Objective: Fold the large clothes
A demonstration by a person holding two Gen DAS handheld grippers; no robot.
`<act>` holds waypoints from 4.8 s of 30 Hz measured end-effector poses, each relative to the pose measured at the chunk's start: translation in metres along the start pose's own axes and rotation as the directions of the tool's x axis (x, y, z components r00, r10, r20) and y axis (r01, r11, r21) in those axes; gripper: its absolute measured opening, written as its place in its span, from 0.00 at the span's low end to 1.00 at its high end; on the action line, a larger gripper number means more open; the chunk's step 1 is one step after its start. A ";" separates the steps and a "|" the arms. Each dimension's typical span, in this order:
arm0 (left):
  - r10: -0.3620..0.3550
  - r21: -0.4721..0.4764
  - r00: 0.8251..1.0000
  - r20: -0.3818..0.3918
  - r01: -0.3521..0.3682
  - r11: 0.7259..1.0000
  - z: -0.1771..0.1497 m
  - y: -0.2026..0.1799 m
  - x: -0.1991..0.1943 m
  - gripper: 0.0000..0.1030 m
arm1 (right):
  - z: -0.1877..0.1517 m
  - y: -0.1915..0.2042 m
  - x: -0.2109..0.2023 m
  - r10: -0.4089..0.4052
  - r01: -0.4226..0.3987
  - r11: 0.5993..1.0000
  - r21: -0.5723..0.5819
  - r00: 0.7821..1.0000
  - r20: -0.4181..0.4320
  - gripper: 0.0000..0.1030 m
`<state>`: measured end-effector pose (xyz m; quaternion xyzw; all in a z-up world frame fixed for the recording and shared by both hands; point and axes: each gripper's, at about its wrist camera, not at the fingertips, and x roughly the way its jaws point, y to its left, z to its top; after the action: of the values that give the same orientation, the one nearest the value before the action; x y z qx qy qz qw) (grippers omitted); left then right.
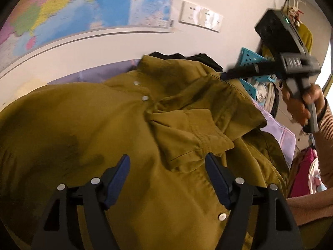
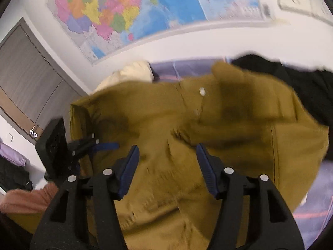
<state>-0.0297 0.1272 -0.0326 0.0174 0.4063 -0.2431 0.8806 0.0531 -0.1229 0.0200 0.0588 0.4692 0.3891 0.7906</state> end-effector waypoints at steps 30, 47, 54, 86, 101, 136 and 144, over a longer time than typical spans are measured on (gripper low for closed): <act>0.009 -0.002 0.999 -0.045 -0.009 1.000 -0.010 -0.017 0.025 0.82 | -0.023 -0.024 0.080 -0.145 0.136 0.988 -0.070 0.979 -0.141 0.26; 0.140 -0.237 0.989 -0.054 -0.149 0.960 -0.001 0.036 0.016 0.58 | 0.050 0.053 0.101 0.255 -0.257 0.964 -0.066 0.966 -0.038 0.40; 0.126 -0.367 0.989 -0.080 -0.147 0.918 -0.004 0.076 0.020 0.08 | 0.020 0.011 0.043 0.018 -0.013 0.999 -0.050 0.996 0.084 0.50; 0.476 -0.352 0.858 0.194 -0.392 0.850 -0.049 0.092 -0.176 0.62 | -0.058 0.174 0.155 0.338 -0.402 0.833 -0.380 0.914 -0.224 0.82; 0.485 -0.369 0.823 0.296 -0.370 0.853 -0.051 0.092 -0.225 0.66 | -0.015 0.174 0.084 0.330 -0.387 0.814 -0.434 0.922 -0.203 0.05; 0.536 -0.116 0.841 -0.072 -0.540 0.833 -0.009 0.069 0.011 0.57 | -0.044 -0.094 -0.068 -0.037 0.029 0.998 0.058 0.990 0.139 0.02; 0.598 -0.090 0.798 -0.076 -0.603 0.793 -0.011 0.068 0.024 0.56 | -0.043 -0.140 -0.027 -0.239 0.235 0.957 0.172 0.971 0.001 0.16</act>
<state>0.0059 0.1796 -0.0681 0.1022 0.4118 0.0720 0.9027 0.0908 -0.2491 -0.0495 0.0740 0.4957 0.2494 0.8286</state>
